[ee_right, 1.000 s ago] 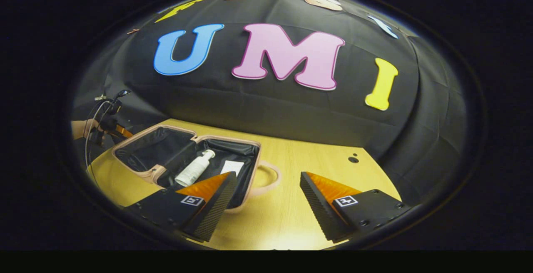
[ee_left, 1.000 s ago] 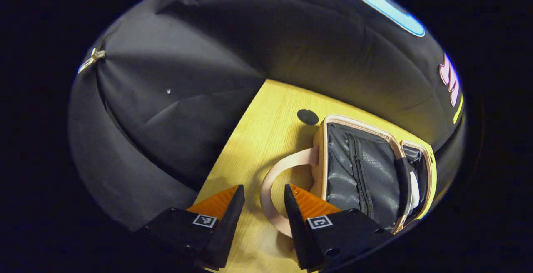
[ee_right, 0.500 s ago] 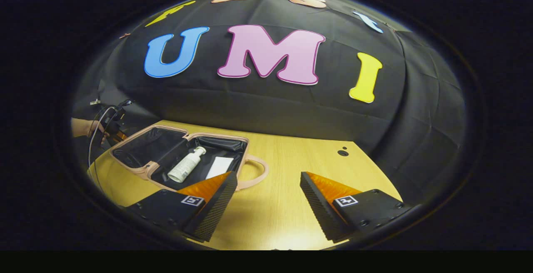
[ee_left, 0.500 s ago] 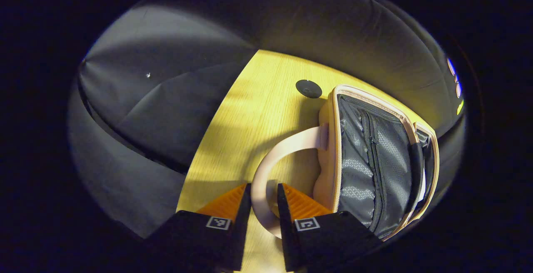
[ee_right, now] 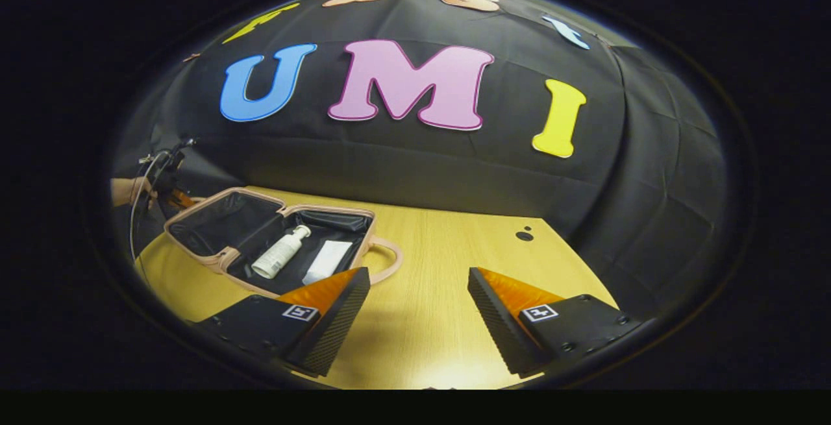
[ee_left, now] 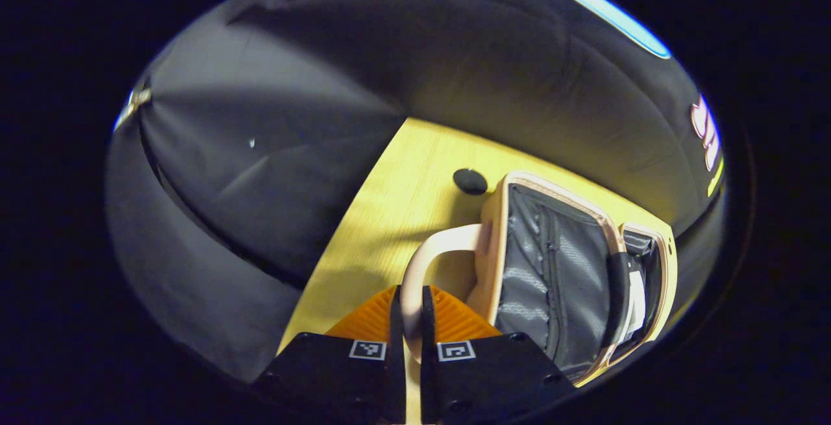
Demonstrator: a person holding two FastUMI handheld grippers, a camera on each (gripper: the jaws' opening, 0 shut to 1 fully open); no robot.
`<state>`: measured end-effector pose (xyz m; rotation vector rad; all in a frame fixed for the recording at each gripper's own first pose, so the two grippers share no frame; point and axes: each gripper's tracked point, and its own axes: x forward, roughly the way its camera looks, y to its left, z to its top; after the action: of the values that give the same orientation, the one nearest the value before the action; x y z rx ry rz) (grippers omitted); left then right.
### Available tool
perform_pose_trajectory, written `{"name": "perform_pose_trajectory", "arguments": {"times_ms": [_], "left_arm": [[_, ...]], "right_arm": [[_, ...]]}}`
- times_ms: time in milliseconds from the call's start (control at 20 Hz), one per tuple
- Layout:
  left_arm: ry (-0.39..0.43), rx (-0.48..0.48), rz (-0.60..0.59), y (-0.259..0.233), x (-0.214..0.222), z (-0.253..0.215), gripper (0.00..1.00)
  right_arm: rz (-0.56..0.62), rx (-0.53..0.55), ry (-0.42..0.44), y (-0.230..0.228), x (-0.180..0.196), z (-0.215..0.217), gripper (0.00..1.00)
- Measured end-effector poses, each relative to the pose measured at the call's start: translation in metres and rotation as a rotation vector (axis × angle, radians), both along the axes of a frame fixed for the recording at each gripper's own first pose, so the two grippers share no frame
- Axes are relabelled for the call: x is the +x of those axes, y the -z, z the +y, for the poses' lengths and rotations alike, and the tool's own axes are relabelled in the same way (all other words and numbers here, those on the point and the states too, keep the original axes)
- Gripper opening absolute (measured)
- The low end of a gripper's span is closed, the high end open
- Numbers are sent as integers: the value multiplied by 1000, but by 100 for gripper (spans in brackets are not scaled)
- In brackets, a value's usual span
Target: First open the suitcase, pack the skin care products into it, and then close the suitcase.
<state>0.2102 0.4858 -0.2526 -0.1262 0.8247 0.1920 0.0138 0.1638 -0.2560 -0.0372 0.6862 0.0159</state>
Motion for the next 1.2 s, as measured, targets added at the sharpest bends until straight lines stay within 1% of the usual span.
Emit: {"name": "perform_pose_trajectory", "arguments": {"times_ms": [50, 100, 150, 350, 450, 550, 650, 800, 950, 1050, 1150, 1200], "left_arm": [[18, 13, -26, -23, -1, -7, 10], [40, 30, -51, -44, -4, -14, 7], [56, 48, -75, -63, -7, -23, 6], [97, 30, -205, -145, -18, -72, 6], [131, 15, -255, -176, -26, -107, 6], [176, 9, -296, -196, -30, -147, 6], [227, 14, -336, -209, -33, -185, 6], [290, -26, -395, -223, -35, -246, 6], [345, -122, -451, -231, -40, -313, 7], [374, -155, -485, -226, -38, -343, 6], [385, -212, -501, -217, -37, -374, 6], [385, -262, -499, -210, -38, -394, 6]], "right_arm": [[-2, 7, -2, 0, -1, 0, 93], [-1, 13, -5, 0, -1, -1, 98], [0, 18, -8, 1, -1, -2, 98], [-11, 29, -11, -2, -3, -13, 98], [-6, 30, -14, -2, -4, -21, 97], [-8, 33, -5, -3, -3, -31, 97], [-16, 31, 5, -3, -1, -43, 98], [-19, 25, 21, -1, 0, -62, 97], [-8, 25, 26, 7, -1, -78, 97], [1, 30, 28, 11, -2, -86, 97], [-1, 29, 31, 12, 0, -99, 97], [-1, 23, 30, 15, 1, -106, 97]]}}
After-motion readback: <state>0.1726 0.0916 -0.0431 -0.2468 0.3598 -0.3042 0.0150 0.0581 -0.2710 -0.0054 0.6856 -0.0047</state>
